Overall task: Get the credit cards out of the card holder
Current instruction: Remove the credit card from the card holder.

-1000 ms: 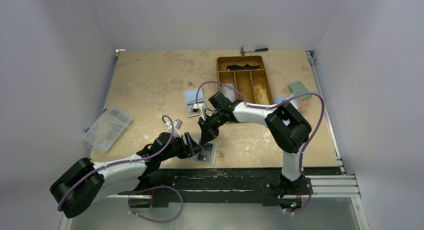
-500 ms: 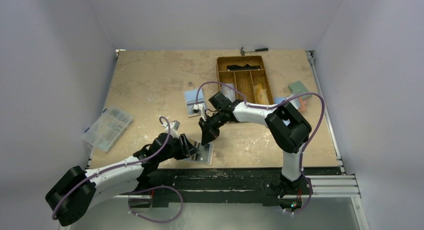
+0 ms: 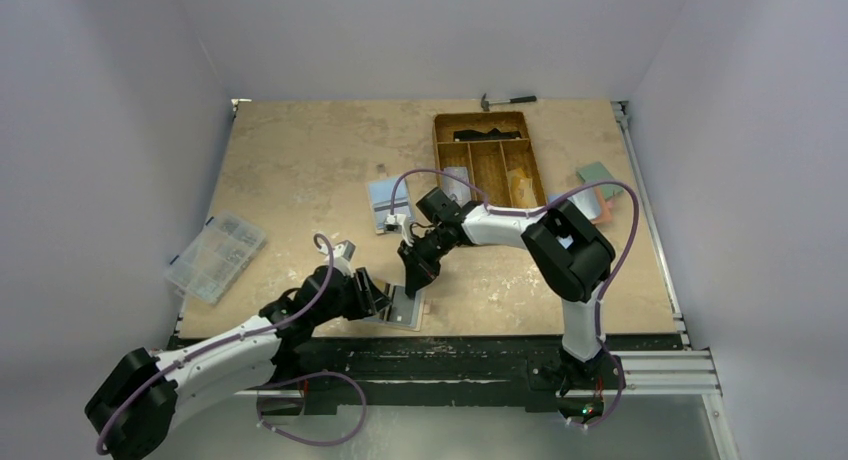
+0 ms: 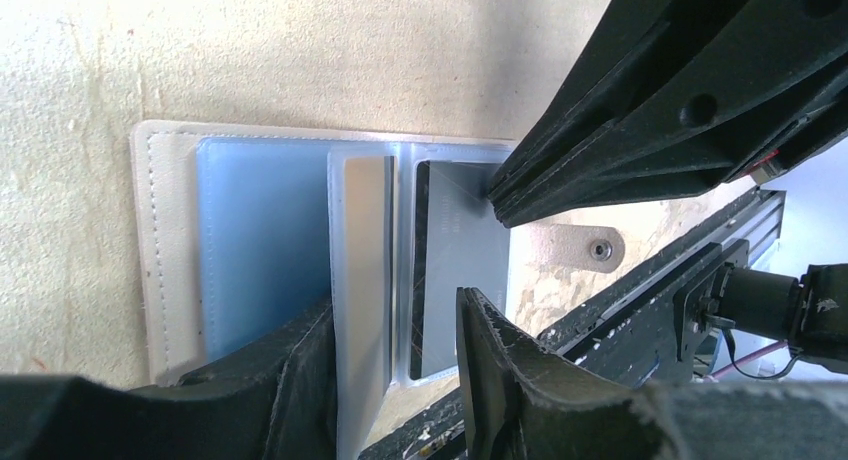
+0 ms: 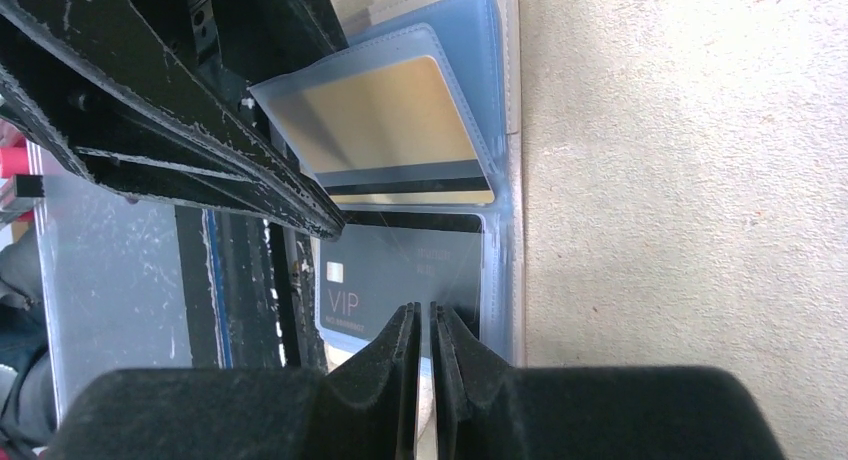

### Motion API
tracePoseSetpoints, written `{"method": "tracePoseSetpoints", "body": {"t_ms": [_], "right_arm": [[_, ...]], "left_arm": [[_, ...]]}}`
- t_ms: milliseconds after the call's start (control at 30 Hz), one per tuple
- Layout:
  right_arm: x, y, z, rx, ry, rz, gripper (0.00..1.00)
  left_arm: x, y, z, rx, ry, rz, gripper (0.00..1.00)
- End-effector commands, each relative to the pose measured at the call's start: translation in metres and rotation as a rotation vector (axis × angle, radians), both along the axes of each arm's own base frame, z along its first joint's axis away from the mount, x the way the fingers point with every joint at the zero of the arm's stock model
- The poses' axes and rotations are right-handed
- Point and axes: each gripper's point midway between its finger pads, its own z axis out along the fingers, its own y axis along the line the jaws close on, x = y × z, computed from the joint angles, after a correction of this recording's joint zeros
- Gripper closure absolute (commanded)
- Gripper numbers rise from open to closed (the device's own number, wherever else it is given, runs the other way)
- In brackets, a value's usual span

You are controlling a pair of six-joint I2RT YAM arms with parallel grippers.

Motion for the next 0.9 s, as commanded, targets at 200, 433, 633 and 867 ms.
{"method": "tracePoseSetpoints", "body": {"t_ms": [200,433,633,867], "right_arm": [[0.006,0.005,-0.004,-0.028,-0.040,0.001,0.84],[0.007,0.004,-0.005,-0.034,-0.044,0.001,0.84],[0.008,0.003,-0.003,-0.032,-0.059,0.012,0.84],[-0.010,0.010,0.054,0.159,-0.084,0.145,0.63]], "left_arm": [[0.008,0.003,0.016,0.017,-0.045,0.011,0.63],[0.005,0.007,0.019,0.018,-0.044,0.020,0.73],[0.008,0.011,0.020,0.023,-0.056,0.043,1.00],[0.014,-0.007,0.066,-0.153,-0.210,-0.001,1.00]]}}
